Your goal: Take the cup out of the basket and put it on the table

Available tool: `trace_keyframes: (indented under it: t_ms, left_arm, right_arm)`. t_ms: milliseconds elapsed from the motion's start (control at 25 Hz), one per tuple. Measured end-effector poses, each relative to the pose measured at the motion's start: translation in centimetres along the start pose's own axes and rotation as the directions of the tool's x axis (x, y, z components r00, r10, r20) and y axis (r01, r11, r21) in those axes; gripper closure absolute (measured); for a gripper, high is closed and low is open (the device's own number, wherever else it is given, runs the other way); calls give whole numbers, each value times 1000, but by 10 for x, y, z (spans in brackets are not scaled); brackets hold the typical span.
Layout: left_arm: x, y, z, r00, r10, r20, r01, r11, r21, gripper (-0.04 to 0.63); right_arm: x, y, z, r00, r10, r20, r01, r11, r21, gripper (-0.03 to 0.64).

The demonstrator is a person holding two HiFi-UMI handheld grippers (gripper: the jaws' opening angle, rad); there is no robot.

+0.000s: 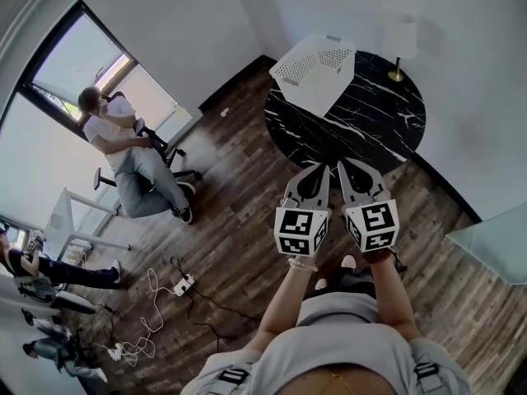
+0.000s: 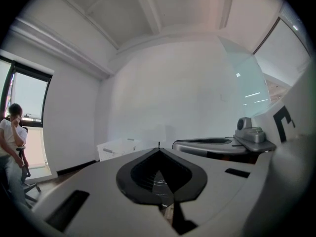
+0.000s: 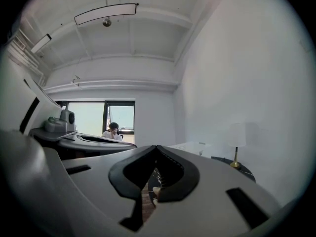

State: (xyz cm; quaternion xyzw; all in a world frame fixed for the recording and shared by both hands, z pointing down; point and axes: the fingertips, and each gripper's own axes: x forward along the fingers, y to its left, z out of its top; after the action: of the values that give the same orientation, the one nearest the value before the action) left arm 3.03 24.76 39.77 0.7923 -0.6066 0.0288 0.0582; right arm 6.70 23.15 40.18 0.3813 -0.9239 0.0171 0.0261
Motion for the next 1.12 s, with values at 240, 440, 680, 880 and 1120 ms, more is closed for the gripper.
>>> trace_keyframes:
  t_ms: [240, 440, 680, 880, 1120]
  left_arm:
    - [23, -8, 3, 999, 38, -2, -38, 999, 5, 589]
    - [33, -11, -1, 998, 66, -17, -65, 998, 12, 589]
    - [40, -6, -7, 996, 90, -30, -90, 996, 3, 589]
    - [51, -3, -13, 996, 79, -46, -79, 997, -4, 589]
    - [76, 8, -13, 998, 46, -49, -47, 999, -3, 589]
  right_arm:
    - [6, -25, 3, 999, 40, 14, -40, 999, 4, 607]
    - [10, -35, -1, 998, 69, 3, -69, 998, 7, 607]
    - [18, -39, -10, 996, 93, -16, -93, 996, 15, 607]
    - [28, -44, -16, 995, 90, -30, -89, 996, 27, 607]
    - [47, -64, -23, 998, 46, -40, -45, 998, 34, 607]
